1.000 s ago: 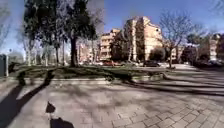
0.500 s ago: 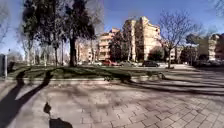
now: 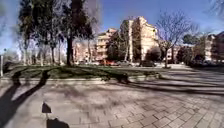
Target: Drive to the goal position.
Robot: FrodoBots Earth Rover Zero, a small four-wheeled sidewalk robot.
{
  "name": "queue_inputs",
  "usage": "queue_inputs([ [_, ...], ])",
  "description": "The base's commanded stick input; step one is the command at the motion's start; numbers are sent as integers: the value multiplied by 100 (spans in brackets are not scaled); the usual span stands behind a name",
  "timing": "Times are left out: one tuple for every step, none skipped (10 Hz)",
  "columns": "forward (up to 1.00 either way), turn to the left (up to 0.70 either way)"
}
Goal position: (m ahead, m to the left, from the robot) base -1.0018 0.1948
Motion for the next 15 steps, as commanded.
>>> queue_inputs([
  [0,-100],
  [0,-100],
  [0,-100],
  [0,-100],
  [0,-100],
  [0,-100],
  [0,-86],
  [0,-3],
  [0,-48],
  [0,-94],
  [0,-100],
  [0,-100],
  [0,-100],
  [0,-100],
  [0,-43],
])
